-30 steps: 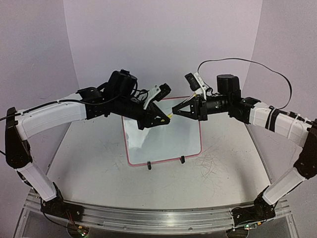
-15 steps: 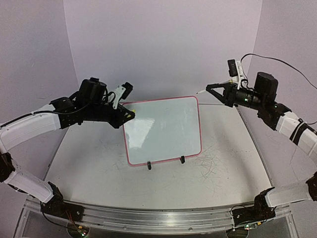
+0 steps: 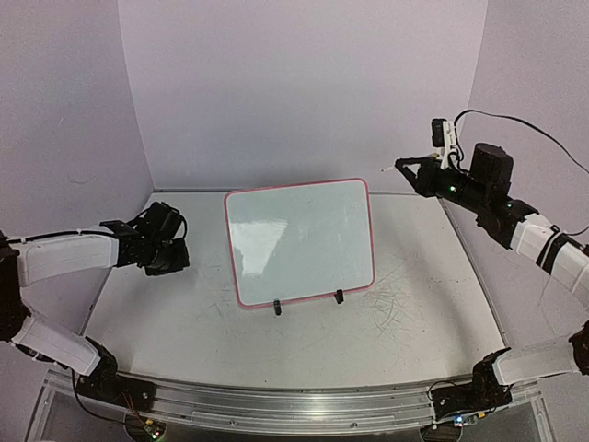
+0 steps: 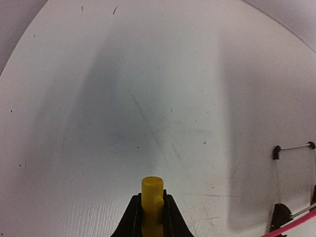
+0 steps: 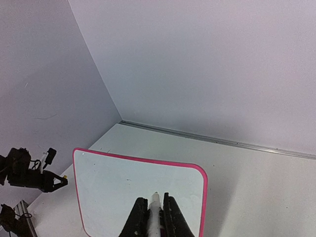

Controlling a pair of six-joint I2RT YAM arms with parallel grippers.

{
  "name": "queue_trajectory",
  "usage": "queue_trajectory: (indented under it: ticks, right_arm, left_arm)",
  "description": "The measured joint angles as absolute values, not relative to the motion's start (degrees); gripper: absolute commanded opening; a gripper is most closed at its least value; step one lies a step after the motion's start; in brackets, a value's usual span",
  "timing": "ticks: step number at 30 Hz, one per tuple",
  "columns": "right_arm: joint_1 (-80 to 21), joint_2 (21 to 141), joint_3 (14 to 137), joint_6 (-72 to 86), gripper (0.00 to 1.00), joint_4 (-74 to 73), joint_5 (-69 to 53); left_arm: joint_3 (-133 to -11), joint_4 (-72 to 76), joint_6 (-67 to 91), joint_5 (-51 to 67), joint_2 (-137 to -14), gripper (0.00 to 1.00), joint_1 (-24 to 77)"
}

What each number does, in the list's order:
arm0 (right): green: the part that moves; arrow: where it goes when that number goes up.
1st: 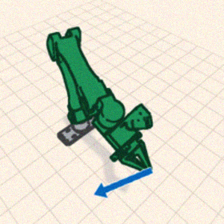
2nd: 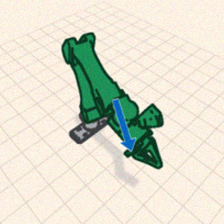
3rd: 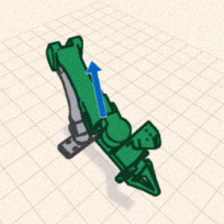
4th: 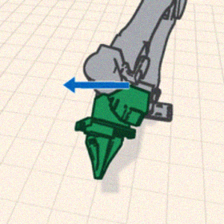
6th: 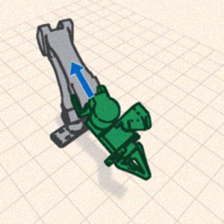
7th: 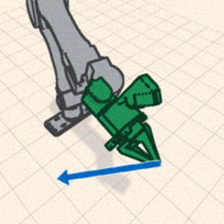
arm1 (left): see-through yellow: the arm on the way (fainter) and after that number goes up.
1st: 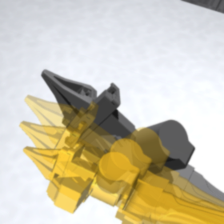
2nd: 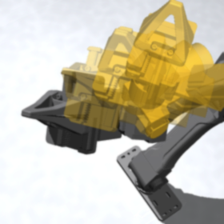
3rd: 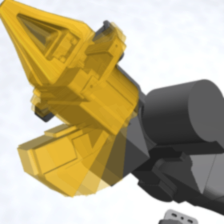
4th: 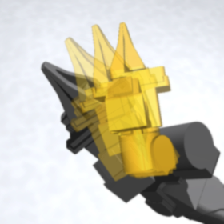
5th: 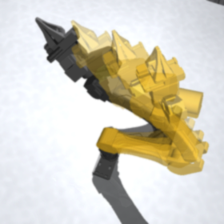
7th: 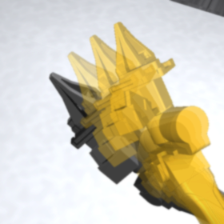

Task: Write a sentence on the whiteboard
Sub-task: Place the pen cap at the center of the board.

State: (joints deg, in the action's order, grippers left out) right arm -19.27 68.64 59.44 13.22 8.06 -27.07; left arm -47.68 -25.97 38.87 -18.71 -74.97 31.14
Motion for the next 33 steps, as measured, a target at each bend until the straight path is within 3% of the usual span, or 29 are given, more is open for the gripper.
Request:
queue_trajectory:
  ticks: [10,15,22,33]
  right_arm:
    - [-19.27,68.53,59.44,11.59,0.00,9.47,-27.86]
    - [-19.29,68.53,59.44,11.42,0.00,9.62,-29.62]
    - [-19.29,68.68,59.44,11.55,0.00,10.21,-31.48]
    - [-19.29,68.79,58.71,11.34,0.00,10.53,-32.90]
  left_arm:
    - [-42.95,-21.91,43.13,-20.07,-86.24,0.00,31.18]
    - [-40.20,-20.47,44.21,-20.84,-87.61,0.10,31.20]
    - [-39.56,-19.26,45.23,-20.97,-89.26,0.14,31.20]
    - [-38.85,-18.02,45.17,-21.27,-88.43,0.35,31.24]
